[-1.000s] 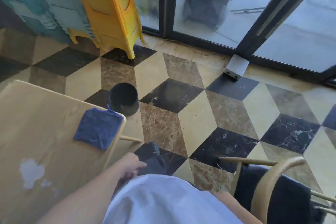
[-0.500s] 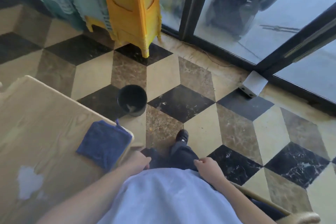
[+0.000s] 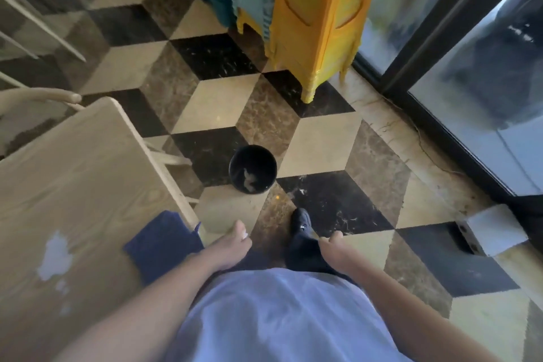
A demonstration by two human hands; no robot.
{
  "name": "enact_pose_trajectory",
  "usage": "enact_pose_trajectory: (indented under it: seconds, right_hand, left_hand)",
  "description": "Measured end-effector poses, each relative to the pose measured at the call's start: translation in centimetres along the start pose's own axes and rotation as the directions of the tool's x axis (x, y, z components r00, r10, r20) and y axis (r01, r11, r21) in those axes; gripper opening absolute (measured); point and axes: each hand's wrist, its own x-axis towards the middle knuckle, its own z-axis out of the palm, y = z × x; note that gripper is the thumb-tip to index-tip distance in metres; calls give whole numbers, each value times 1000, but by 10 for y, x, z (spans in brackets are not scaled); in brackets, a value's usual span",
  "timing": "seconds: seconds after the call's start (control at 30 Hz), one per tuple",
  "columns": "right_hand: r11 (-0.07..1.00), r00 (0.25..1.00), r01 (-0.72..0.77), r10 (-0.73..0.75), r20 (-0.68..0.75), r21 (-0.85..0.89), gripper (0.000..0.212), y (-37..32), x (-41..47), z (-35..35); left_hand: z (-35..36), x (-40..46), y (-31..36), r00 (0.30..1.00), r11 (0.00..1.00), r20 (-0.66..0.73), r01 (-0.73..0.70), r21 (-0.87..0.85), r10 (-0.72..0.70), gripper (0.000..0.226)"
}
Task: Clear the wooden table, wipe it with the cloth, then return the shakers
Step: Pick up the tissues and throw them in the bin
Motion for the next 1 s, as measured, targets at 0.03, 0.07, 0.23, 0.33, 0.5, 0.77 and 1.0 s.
enact_pose_trajectory:
  seconds: [0.03,0.07,0.23,0.33,0.5,0.77,1.0]
  right_hand:
    - [941,993,121,-114,39,-315,65,-6,7,-15]
    - [837,993,109,-71,91,-537,63,-19,15,-21]
    - [760,947,269,-95,308,-592,16,-73,66,-51]
    - [988,973,67,-34,227,-140,11,-80,96,-51]
    - [998,977,60,-55,208,-20,19,-110,123,-58]
    - [987,976,151,-139,169,-58,40,-190,161,-51]
    - [991,976,135,-134,169,4,65,-233,183,-40]
  left_hand:
    - [-4,5,8,999,1000,-35,7,-28,-8,20]
    - [-9,11,15,997,999,-72,25,-40,-28,20]
    - [-30,36,31,958,982,-252,100,-157,-138,42]
    - [-43,46,38,905,943,-364,103,-316,-221,39]
    - [-70,64,42,852,918,-444,102,-382,-279,28]
    - [-122,89,60,781,857,-556,-53,-512,-284,23]
    - [-152,123,56,898,815,-346,24,-578,-271,56]
